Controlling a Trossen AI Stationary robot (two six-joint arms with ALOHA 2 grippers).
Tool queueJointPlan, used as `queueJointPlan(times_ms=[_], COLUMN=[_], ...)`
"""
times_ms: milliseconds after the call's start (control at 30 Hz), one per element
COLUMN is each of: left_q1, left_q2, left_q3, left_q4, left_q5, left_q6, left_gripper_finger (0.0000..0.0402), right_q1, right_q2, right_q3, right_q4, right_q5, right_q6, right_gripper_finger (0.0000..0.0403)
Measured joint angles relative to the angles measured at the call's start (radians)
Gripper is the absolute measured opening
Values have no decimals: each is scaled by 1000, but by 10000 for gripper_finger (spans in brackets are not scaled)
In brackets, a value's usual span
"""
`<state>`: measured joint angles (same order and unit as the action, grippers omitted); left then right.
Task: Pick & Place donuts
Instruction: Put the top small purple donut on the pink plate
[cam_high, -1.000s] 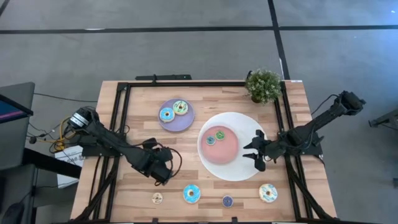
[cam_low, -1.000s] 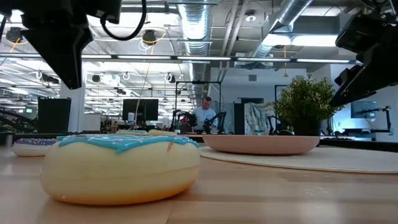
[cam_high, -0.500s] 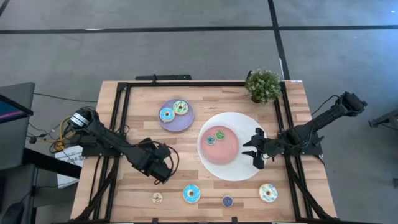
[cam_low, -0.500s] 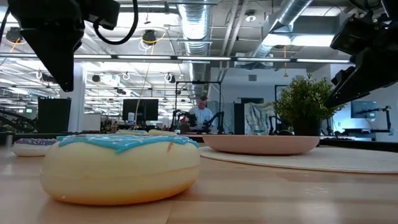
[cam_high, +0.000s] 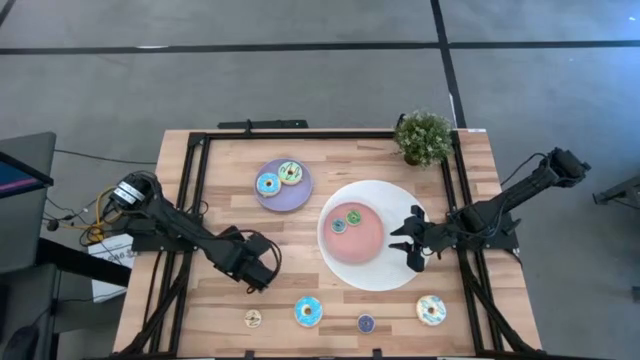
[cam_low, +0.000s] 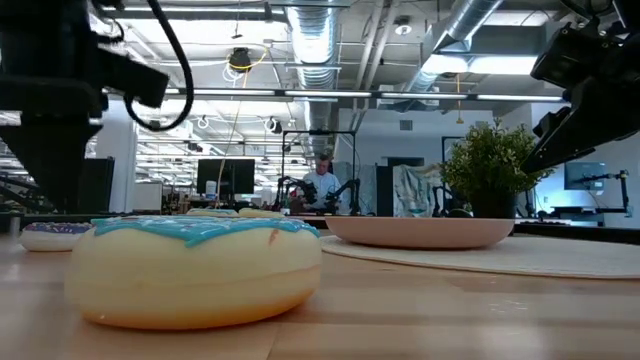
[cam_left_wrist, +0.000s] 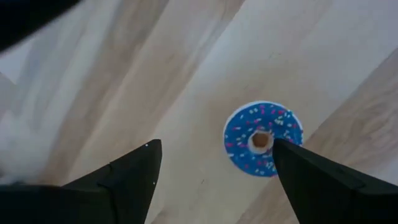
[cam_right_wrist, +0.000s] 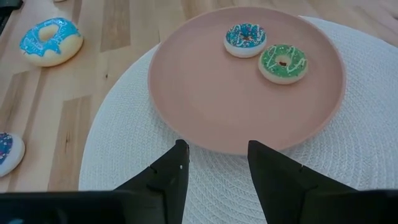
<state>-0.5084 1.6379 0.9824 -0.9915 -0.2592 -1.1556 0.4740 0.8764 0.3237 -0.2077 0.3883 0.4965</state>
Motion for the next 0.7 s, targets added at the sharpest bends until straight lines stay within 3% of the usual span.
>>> queueJointPlan(times_ms=[267, 700], left_q1=[39, 57], left_q2=[0, -40], left_q3=[-49, -48], left_q4=[148, 99], left_q5=[56, 75], left_q6=[35, 55], left_gripper_finger=[300, 300], right_q1=[0, 0], right_q2=[0, 0], right_q3=[0, 0], right_q4=[4, 0], right_q5=[1, 1], right_q6=[2, 10], right_gripper_finger=[154, 154])
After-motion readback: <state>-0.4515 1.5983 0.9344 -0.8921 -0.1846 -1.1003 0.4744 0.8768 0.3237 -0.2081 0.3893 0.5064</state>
